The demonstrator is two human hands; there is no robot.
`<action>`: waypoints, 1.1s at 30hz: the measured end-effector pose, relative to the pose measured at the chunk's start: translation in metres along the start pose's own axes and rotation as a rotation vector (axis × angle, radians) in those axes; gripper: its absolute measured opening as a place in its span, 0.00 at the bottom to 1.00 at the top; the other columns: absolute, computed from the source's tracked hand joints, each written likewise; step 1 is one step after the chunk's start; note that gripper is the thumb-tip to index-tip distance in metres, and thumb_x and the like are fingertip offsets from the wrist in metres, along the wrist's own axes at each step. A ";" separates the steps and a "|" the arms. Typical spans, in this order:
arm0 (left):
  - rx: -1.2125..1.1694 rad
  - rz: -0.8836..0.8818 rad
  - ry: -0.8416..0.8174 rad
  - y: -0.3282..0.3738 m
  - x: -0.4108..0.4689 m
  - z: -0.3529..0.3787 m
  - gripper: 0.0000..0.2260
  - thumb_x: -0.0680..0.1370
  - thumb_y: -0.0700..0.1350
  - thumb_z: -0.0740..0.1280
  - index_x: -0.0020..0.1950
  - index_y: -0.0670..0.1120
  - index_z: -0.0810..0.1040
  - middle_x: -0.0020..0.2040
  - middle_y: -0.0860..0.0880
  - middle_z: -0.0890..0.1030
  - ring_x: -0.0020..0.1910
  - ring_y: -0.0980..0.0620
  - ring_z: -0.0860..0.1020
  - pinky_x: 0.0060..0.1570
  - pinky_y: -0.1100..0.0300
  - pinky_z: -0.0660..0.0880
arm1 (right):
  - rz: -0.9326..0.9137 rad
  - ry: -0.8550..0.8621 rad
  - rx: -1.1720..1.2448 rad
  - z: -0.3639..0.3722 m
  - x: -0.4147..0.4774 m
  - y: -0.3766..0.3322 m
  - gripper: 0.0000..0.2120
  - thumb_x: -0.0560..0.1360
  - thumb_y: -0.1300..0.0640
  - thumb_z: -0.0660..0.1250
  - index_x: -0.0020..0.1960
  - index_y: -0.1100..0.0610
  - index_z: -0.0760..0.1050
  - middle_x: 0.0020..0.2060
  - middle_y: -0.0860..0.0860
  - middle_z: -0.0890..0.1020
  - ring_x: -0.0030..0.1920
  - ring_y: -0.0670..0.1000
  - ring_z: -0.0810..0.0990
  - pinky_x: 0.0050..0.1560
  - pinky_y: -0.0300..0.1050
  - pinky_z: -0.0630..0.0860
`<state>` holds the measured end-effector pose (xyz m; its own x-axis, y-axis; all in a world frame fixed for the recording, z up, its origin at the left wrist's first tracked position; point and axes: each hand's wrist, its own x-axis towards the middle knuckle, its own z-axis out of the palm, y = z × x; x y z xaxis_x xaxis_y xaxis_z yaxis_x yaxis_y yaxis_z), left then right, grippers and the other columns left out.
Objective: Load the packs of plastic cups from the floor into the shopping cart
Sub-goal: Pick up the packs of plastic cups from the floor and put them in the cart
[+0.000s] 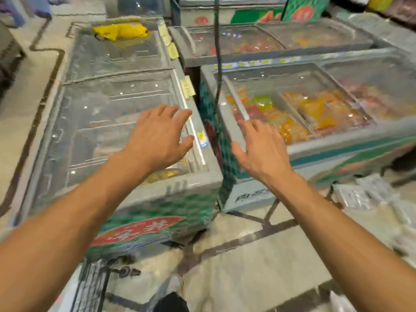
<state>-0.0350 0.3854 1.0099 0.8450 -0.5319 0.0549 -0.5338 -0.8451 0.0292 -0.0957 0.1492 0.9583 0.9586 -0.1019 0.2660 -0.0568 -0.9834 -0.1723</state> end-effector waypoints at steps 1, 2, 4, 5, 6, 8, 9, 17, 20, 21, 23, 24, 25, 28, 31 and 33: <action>-0.001 0.065 -0.006 0.034 0.017 0.000 0.36 0.78 0.64 0.54 0.82 0.47 0.68 0.77 0.39 0.74 0.74 0.35 0.71 0.73 0.40 0.68 | 0.062 0.005 -0.028 -0.013 -0.013 0.034 0.29 0.77 0.41 0.55 0.68 0.58 0.77 0.57 0.60 0.81 0.57 0.66 0.79 0.59 0.59 0.70; 0.000 0.131 -0.012 0.068 0.033 0.002 0.36 0.78 0.63 0.54 0.82 0.47 0.69 0.76 0.39 0.74 0.74 0.35 0.72 0.72 0.40 0.69 | 0.127 0.013 -0.051 -0.025 -0.027 0.066 0.28 0.78 0.41 0.54 0.68 0.57 0.77 0.58 0.60 0.81 0.58 0.65 0.79 0.60 0.58 0.68; 0.007 0.266 -0.023 0.132 0.064 0.006 0.35 0.78 0.63 0.54 0.80 0.47 0.70 0.74 0.39 0.76 0.71 0.35 0.74 0.69 0.40 0.72 | 0.261 0.039 -0.064 -0.048 -0.054 0.126 0.29 0.79 0.41 0.54 0.70 0.56 0.76 0.62 0.59 0.81 0.61 0.65 0.78 0.62 0.58 0.69; -0.004 0.337 -0.027 0.163 0.079 0.012 0.34 0.78 0.63 0.54 0.79 0.47 0.71 0.73 0.39 0.77 0.69 0.34 0.75 0.67 0.39 0.74 | 0.323 0.051 -0.071 -0.058 -0.068 0.155 0.29 0.79 0.41 0.55 0.71 0.56 0.76 0.64 0.59 0.81 0.62 0.65 0.78 0.63 0.58 0.71; -0.016 0.410 -0.030 0.194 0.095 0.017 0.34 0.78 0.63 0.54 0.78 0.47 0.72 0.72 0.39 0.77 0.68 0.34 0.76 0.66 0.39 0.75 | 0.385 0.065 -0.087 -0.067 -0.083 0.183 0.28 0.79 0.42 0.57 0.71 0.57 0.76 0.64 0.59 0.81 0.62 0.65 0.78 0.63 0.59 0.72; -0.028 0.533 -0.054 0.256 0.122 0.025 0.35 0.77 0.63 0.54 0.79 0.47 0.71 0.72 0.40 0.77 0.69 0.35 0.75 0.67 0.39 0.73 | 0.511 0.090 -0.117 -0.080 -0.116 0.234 0.25 0.80 0.44 0.61 0.71 0.58 0.75 0.64 0.59 0.81 0.63 0.65 0.78 0.64 0.58 0.72; -0.035 0.583 -0.072 0.287 0.135 0.029 0.36 0.76 0.64 0.52 0.80 0.47 0.70 0.73 0.40 0.76 0.70 0.35 0.74 0.68 0.39 0.71 | 0.580 0.106 -0.119 -0.086 -0.132 0.257 0.24 0.80 0.45 0.62 0.71 0.58 0.75 0.63 0.59 0.80 0.62 0.65 0.78 0.63 0.58 0.72; -0.133 1.002 -0.191 0.521 0.194 0.073 0.32 0.81 0.61 0.58 0.81 0.47 0.67 0.74 0.39 0.76 0.71 0.35 0.74 0.66 0.41 0.72 | 1.123 0.206 -0.142 -0.114 -0.261 0.397 0.25 0.83 0.44 0.64 0.75 0.56 0.73 0.68 0.58 0.79 0.69 0.62 0.76 0.66 0.57 0.71; -0.152 1.152 -0.250 0.596 0.191 0.103 0.32 0.81 0.63 0.59 0.82 0.48 0.66 0.73 0.39 0.76 0.71 0.35 0.74 0.65 0.37 0.75 | 1.312 0.235 -0.122 -0.112 -0.318 0.418 0.24 0.83 0.44 0.64 0.74 0.56 0.73 0.67 0.57 0.80 0.67 0.61 0.77 0.65 0.58 0.73; -0.152 1.199 -0.279 0.619 0.186 0.112 0.33 0.80 0.64 0.57 0.82 0.48 0.66 0.73 0.39 0.76 0.71 0.35 0.74 0.65 0.37 0.75 | 1.375 0.245 -0.128 -0.110 -0.338 0.422 0.23 0.83 0.44 0.64 0.73 0.56 0.73 0.65 0.57 0.81 0.65 0.62 0.78 0.64 0.59 0.74; -0.153 1.275 -0.326 0.663 0.173 0.129 0.32 0.82 0.64 0.58 0.82 0.50 0.66 0.74 0.40 0.76 0.71 0.36 0.74 0.64 0.38 0.76 | 1.499 0.278 -0.138 -0.104 -0.379 0.426 0.23 0.83 0.43 0.64 0.71 0.57 0.75 0.63 0.57 0.82 0.62 0.62 0.80 0.62 0.59 0.76; -0.154 1.306 -0.335 0.683 0.166 0.138 0.30 0.83 0.62 0.60 0.82 0.50 0.65 0.73 0.41 0.76 0.71 0.36 0.74 0.62 0.39 0.76 | 1.558 0.293 -0.125 -0.102 -0.397 0.428 0.23 0.84 0.43 0.64 0.71 0.57 0.75 0.63 0.57 0.82 0.62 0.61 0.80 0.62 0.58 0.77; -0.157 1.337 -0.340 0.703 0.158 0.148 0.29 0.84 0.61 0.61 0.82 0.51 0.65 0.73 0.41 0.76 0.70 0.37 0.74 0.61 0.40 0.75 | 1.610 0.308 -0.100 -0.098 -0.416 0.430 0.23 0.84 0.42 0.63 0.71 0.57 0.75 0.64 0.56 0.82 0.63 0.60 0.80 0.62 0.58 0.77; -0.174 1.402 -0.379 0.758 0.133 0.182 0.28 0.85 0.59 0.62 0.82 0.51 0.65 0.72 0.42 0.77 0.71 0.37 0.74 0.61 0.42 0.74 | 1.735 0.326 -0.041 -0.081 -0.471 0.442 0.23 0.84 0.42 0.63 0.71 0.56 0.75 0.64 0.56 0.81 0.61 0.59 0.80 0.60 0.56 0.78; -0.185 1.426 -0.443 0.810 0.108 0.229 0.27 0.85 0.59 0.63 0.82 0.52 0.65 0.70 0.44 0.78 0.69 0.38 0.75 0.61 0.44 0.73 | 1.813 0.348 -0.007 -0.054 -0.523 0.465 0.22 0.84 0.42 0.63 0.71 0.55 0.74 0.64 0.54 0.81 0.57 0.58 0.81 0.58 0.54 0.78; -0.169 1.447 -0.458 0.843 0.093 0.265 0.26 0.85 0.59 0.63 0.81 0.52 0.65 0.69 0.44 0.79 0.68 0.38 0.76 0.60 0.44 0.74 | 1.851 0.347 0.012 -0.028 -0.556 0.486 0.23 0.85 0.41 0.62 0.73 0.55 0.73 0.67 0.53 0.81 0.61 0.56 0.81 0.61 0.54 0.78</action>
<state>-0.3979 -0.3905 0.7747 -0.4693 -0.8671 -0.1670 -0.8541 0.3976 0.3353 -0.6640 -0.2760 0.7535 -0.3946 -0.9149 -0.0851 -0.8121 0.3906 -0.4334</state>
